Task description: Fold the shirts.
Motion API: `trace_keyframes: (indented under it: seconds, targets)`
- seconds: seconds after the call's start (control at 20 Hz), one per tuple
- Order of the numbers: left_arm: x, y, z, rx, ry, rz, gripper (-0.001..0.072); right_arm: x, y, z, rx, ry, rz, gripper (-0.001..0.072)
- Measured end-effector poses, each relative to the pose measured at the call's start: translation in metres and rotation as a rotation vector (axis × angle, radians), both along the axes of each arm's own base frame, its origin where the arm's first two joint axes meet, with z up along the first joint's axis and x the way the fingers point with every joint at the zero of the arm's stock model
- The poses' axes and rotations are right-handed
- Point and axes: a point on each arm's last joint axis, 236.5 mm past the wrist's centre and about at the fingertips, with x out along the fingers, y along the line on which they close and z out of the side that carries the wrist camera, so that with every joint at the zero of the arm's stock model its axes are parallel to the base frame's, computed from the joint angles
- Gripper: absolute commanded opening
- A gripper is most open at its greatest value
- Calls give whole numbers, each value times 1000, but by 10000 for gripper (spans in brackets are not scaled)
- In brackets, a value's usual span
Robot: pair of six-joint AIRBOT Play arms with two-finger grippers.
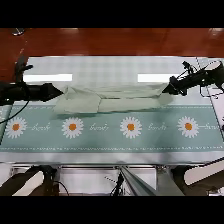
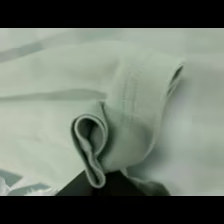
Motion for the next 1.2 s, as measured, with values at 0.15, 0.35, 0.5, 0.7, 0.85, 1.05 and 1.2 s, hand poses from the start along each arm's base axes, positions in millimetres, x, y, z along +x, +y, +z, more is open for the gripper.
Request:
trace_keyframes:
  seconds: [0.15,0.35,0.5,0.7,0.85,1.05,1.2]
  targets:
    - [-3,-28,-1,15,-37,-97,27,-12,-2,43,-27,-66,38,22]
    - [2,-82,-4,39,-122,-201,26,-47,-7,114,-111,-204,49,22]
    - [14,-136,-8,48,-185,-275,26,-85,0,158,-161,-305,37,22]
    - [19,-225,-19,19,-169,-403,26,-131,13,199,-198,-419,-9,22]
    - [8,-296,-34,-18,-106,-498,26,-154,20,220,-211,-476,-36,22]
    - [-22,-376,-53,-54,-39,-600,26,-168,26,232,-207,-510,-53,22]
    - [-47,-423,-66,-74,-1,-651,27,-171,29,235,-196,-518,-57,22]
